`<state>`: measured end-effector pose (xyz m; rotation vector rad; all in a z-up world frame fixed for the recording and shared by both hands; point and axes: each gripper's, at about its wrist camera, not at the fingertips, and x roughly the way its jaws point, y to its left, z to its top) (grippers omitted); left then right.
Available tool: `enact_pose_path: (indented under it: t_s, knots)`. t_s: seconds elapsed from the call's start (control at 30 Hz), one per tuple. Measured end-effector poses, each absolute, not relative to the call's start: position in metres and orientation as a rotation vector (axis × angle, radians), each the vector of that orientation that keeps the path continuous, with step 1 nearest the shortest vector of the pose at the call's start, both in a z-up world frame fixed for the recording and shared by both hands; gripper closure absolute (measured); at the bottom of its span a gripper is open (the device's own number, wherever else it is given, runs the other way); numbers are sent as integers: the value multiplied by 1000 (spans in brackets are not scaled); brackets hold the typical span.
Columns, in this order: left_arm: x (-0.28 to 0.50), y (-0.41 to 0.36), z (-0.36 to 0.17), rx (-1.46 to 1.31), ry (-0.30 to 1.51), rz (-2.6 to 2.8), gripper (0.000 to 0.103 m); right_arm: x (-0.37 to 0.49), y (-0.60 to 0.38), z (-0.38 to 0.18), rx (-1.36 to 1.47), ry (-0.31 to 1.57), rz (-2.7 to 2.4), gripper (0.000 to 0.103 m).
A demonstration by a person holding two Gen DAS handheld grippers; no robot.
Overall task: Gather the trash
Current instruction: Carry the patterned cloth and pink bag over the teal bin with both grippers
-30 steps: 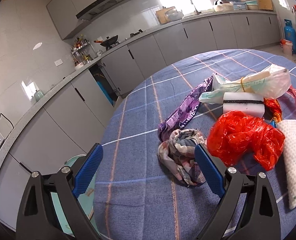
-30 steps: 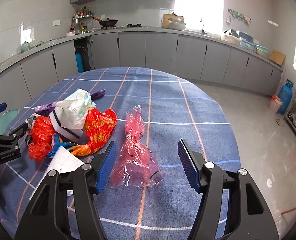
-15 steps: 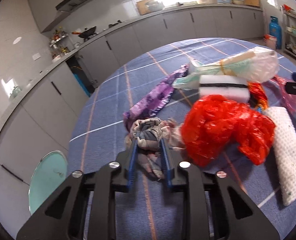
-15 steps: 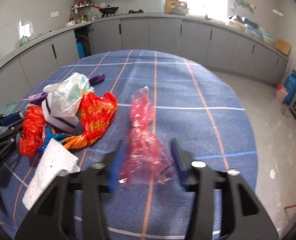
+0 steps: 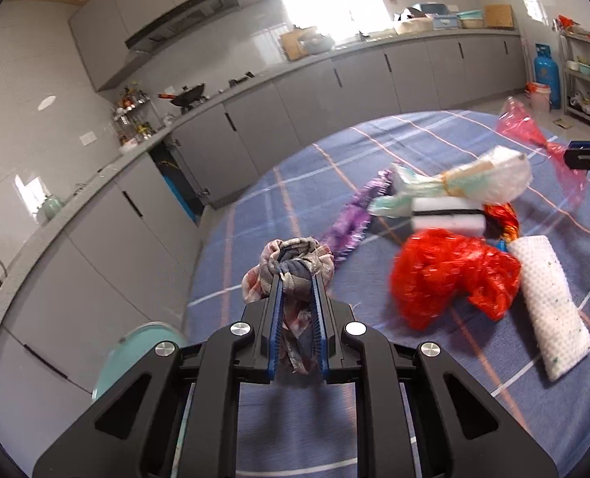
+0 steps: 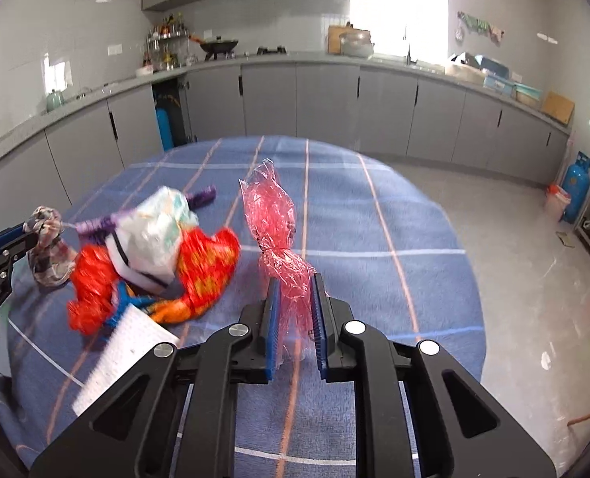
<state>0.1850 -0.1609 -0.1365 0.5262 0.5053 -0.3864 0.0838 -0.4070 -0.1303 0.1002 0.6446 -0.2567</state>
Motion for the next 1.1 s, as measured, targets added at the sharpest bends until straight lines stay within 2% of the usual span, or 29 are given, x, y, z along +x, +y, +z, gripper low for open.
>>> enact_pose_path:
  t_s: [0.57, 1.1]
  knots:
    - [198, -93, -109, 468, 468, -279, 89, 95, -328, -77, 34, 534, -93, 87]
    - [220, -15, -107, 443, 483, -110, 89, 143, -246, -75, -20, 528, 101, 87]
